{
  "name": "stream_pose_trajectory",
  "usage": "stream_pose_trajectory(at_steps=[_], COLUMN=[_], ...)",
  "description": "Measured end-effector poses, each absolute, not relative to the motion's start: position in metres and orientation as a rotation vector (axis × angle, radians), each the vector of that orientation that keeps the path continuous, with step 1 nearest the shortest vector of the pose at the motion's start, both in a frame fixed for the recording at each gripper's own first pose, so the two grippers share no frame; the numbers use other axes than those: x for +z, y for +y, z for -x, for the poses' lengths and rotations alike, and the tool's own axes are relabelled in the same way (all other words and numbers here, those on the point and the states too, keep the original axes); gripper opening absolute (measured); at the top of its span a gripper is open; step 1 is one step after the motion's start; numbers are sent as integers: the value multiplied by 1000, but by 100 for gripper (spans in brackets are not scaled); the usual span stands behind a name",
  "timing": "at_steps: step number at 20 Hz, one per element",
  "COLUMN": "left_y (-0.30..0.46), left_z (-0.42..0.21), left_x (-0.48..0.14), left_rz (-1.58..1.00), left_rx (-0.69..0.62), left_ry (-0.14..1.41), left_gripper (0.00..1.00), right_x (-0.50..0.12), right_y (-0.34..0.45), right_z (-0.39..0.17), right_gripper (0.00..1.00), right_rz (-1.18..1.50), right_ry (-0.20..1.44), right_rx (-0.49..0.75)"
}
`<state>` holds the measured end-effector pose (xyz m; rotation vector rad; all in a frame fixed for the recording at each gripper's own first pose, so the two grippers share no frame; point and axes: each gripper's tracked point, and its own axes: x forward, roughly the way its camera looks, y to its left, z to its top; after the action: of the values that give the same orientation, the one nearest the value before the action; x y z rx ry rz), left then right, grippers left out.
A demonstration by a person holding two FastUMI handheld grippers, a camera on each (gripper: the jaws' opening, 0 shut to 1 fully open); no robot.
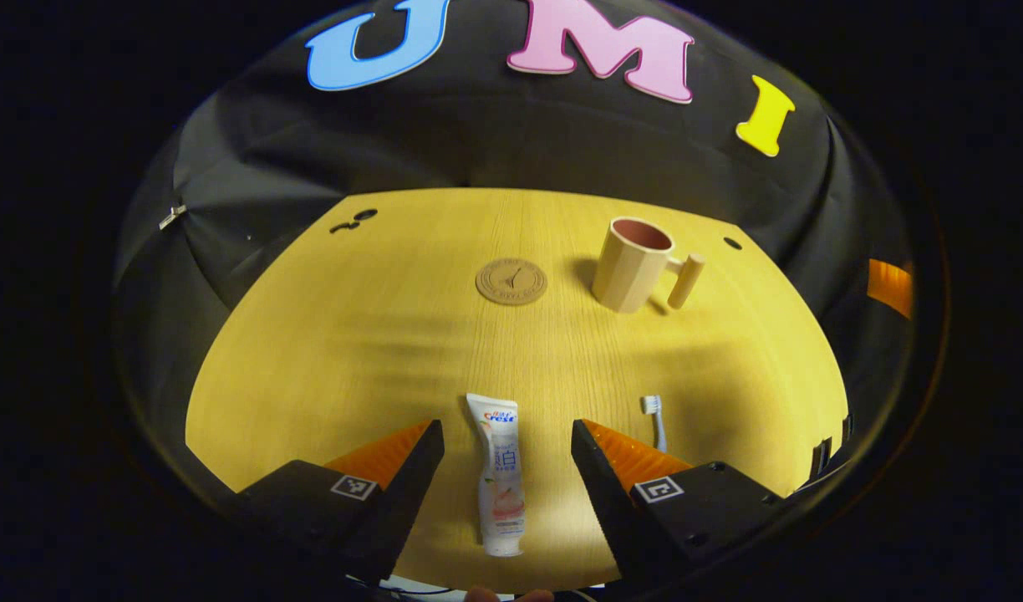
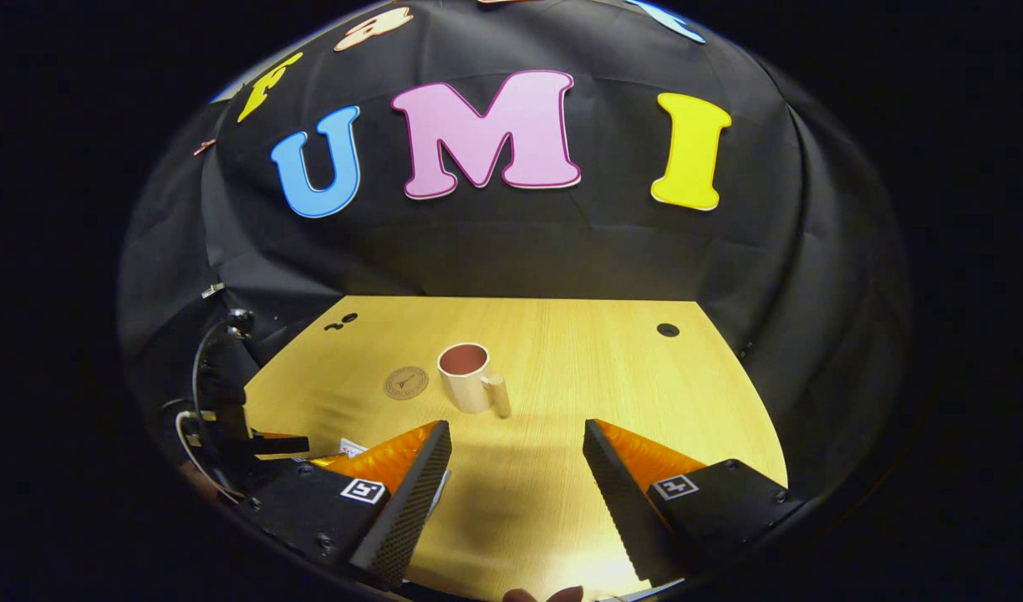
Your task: Put the toothbrush and toothpaste on the desktop into the cup, then pick up the cup and place it on the coaster on the desktop.
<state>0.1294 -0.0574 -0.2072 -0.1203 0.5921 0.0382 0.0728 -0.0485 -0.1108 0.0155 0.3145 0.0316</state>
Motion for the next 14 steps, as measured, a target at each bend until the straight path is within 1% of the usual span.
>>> stream_pose_trajectory(at_steps=[3,4,5,9,13,14], left_y=[-52,-50,-49,-45,-51,-53], left_z=[-138,-142,-144,-149,-152,-152], left_x=[-228,-235,-240,-257,-260,-261], left_rz=[87,76,67,40,59,63], left_rx=[65,75,82,105,93,85], left_ry=[652,668,680,729,743,744], left_gripper=[95,91,95,92,84,80], right_x=[-123,-126,-128,-136,-141,-142], right_y=[-55,-57,-59,-64,-69,-70], right_z=[-76,-76,-77,-83,-84,-85], right_gripper=[98,98,98,99,98,98], right_rz=[-19,-18,-18,-25,-32,-33], right_ry=[350,360,369,393,405,406], right_rx=[31,32,32,38,40,40])
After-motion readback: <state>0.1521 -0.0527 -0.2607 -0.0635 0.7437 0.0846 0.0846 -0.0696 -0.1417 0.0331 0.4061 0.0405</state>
